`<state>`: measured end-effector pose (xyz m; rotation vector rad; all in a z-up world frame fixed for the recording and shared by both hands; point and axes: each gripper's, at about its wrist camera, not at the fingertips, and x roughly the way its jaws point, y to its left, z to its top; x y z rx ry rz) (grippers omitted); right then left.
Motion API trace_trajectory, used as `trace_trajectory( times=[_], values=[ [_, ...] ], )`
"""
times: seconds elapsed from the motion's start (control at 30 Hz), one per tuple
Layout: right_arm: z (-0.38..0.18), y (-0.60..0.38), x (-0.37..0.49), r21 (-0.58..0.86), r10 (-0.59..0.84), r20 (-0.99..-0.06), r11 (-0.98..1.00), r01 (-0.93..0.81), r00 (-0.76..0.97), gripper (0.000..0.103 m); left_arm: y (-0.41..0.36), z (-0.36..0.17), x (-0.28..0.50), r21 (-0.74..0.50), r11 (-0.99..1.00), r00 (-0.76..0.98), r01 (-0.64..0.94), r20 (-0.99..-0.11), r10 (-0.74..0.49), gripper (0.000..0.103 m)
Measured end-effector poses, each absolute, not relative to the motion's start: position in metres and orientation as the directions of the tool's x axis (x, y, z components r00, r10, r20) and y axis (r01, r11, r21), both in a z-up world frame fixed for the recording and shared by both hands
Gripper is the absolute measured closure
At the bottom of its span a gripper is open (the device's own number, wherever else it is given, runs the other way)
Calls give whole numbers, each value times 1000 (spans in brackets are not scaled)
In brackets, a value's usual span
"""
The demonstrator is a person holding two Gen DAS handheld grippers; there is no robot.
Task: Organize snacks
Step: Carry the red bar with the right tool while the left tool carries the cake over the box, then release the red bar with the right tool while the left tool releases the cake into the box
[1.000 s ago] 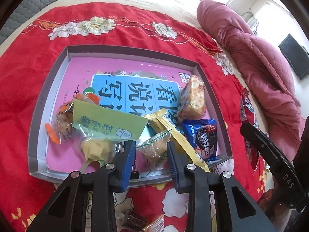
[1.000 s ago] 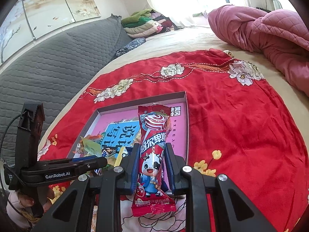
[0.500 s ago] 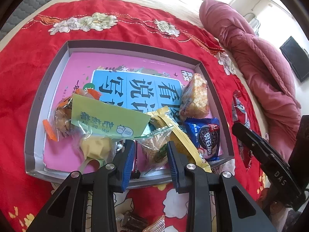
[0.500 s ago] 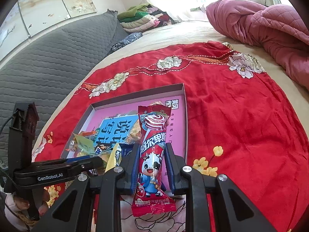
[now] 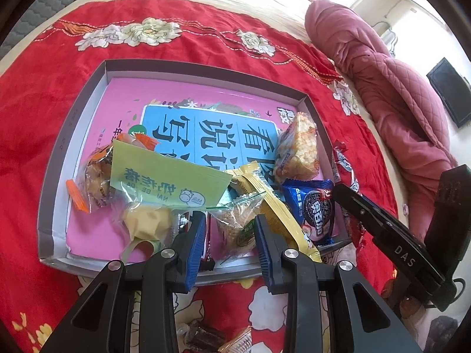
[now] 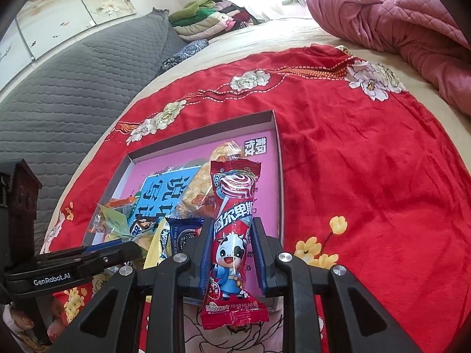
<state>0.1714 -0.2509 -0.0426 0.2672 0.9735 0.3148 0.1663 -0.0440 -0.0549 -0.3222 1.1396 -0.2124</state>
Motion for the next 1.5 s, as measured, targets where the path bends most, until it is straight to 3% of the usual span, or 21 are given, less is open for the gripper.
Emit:
trace_trajectory(
  times=[0.8, 1.23, 1.5],
  values=[
    [-44, -258, 174, 374, 364, -766, 923, -95, 530, 77, -42, -52, 166, -373, 928, 400, -8, -852, -339, 68],
    [-44, -250, 177, 265, 288, -785, 956, -122, 548, 77, -40, -51, 165, -392, 920, 393, -17, -848, -354, 68],
    [-47, -253, 186, 285, 299, -784, 952, -112, 545, 77, -41, -45, 163, -394, 919, 396, -9, -845, -359, 68]
  ],
)
